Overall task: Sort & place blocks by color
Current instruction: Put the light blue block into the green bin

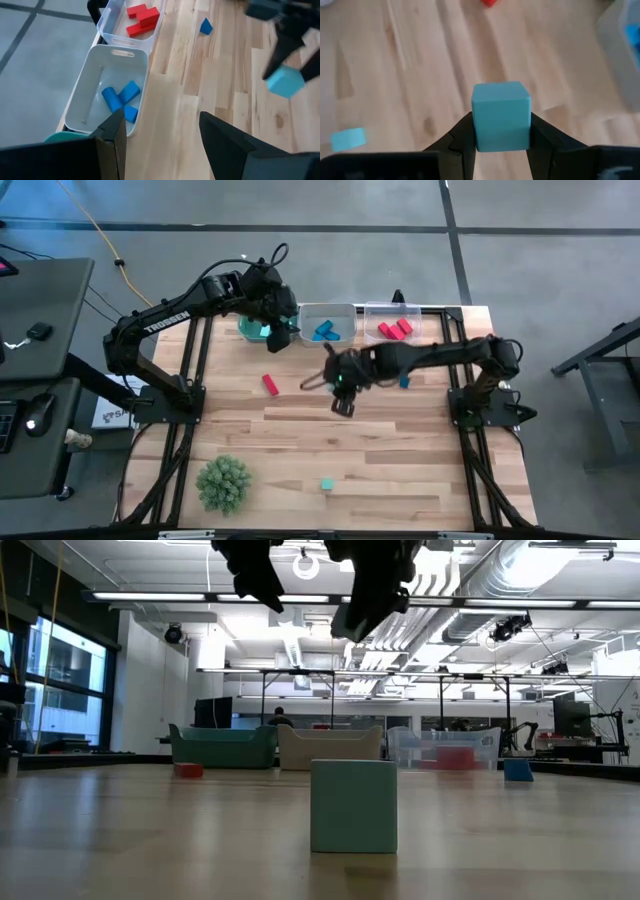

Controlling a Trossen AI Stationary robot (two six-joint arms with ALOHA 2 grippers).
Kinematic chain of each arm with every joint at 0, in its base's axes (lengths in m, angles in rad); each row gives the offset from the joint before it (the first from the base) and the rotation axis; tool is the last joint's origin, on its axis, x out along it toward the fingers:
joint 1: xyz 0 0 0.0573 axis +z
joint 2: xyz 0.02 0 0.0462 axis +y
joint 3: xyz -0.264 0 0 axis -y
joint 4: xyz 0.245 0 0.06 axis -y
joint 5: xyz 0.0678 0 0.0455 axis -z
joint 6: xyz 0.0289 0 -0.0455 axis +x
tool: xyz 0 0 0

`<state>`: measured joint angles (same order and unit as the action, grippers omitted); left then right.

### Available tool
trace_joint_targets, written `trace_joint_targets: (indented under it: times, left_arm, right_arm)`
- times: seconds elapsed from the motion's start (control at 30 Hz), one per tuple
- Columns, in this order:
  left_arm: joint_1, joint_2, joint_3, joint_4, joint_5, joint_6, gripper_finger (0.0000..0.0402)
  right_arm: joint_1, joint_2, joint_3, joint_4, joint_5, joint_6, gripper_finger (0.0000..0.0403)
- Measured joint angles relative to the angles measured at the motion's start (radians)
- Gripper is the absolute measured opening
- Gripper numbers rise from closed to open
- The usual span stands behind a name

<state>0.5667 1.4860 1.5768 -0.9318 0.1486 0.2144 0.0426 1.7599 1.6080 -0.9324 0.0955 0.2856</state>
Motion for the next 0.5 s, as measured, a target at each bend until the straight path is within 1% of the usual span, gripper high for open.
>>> trace_joint_targets:
  times: [0.17, 0.37, 0.5]
  left_arm:
    - [0.000, 0.000, 0.000, 0.000, 0.000, 0.050, 0.0175]
    - [0.000, 0.000, 0.000, 0.002, -0.001, 0.077, 0.0175]
    - [0.000, 0.000, 0.000, 0.018, -0.002, 0.085, 0.0175]
  right_arm:
    - [-0.094, 0.000, 0.059, -0.017, -0.031, -0.154, 0.0108]
    - [-0.200, 0.000, 0.119, -0.018, -0.060, -0.351, 0.0108]
    - [-0.265, 0.000, 0.150, -0.015, -0.098, -0.459, 0.0108]
